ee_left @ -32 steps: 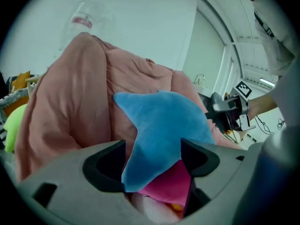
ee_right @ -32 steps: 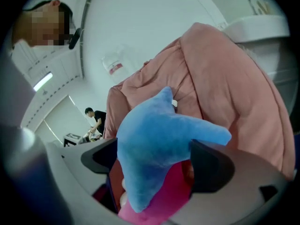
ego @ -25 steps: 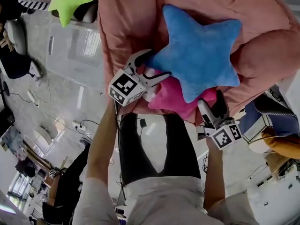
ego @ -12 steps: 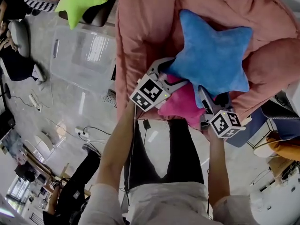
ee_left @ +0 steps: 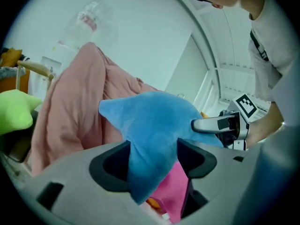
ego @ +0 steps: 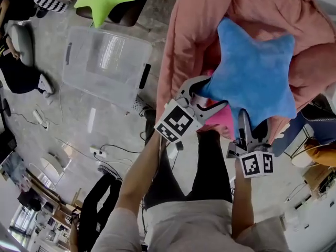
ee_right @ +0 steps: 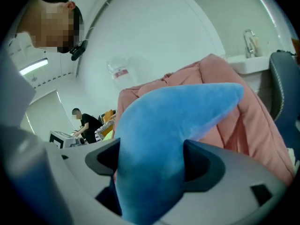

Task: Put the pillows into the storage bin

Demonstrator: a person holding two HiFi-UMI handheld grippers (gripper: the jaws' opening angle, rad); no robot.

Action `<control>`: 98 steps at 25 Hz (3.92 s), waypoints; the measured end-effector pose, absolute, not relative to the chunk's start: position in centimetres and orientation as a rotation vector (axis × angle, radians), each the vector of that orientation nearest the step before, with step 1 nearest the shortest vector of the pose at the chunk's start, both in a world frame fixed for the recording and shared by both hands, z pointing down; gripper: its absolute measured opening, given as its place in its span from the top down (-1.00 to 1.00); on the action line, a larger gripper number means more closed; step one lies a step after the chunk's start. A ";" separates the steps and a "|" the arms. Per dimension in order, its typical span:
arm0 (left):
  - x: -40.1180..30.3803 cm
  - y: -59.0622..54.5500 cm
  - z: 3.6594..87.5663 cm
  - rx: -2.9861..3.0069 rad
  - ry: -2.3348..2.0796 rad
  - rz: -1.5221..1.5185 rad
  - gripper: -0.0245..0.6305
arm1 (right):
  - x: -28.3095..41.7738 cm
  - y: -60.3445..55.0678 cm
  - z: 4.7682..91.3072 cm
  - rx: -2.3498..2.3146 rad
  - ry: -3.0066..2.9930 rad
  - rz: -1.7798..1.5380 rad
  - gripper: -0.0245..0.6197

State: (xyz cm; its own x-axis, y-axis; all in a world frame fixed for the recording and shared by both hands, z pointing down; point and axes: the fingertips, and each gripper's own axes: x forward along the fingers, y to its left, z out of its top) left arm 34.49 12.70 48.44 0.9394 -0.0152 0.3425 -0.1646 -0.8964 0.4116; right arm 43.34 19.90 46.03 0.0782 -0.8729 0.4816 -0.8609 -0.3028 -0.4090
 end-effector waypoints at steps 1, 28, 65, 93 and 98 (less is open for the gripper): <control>33.6 12.8 47.3 2.664 -0.123 0.442 -0.02 | 42.4 20.1 44.8 -2.310 1.820 -1.026 -0.30; -15.3 -0.2 50.2 2.177 -1.131 0.205 -0.02 | -3.7 -2.7 48.4 -1.467 2.796 -1.187 -0.16; -29.7 6.9 65.9 1.878 -1.010 0.417 -0.01 | -5.8 3.2 82.6 -1.799 2.751 -2.255 -0.14; -18.0 8.7 65.1 1.947 -0.853 0.432 -0.01 | -6.7 2.9 79.1 -1.663 2.976 -1.888 -0.25; -14.4 5.9 62.4 2.048 -0.892 0.461 -0.01 | -6.7 2.4 68.8 -1.514 3.127 -1.433 -0.32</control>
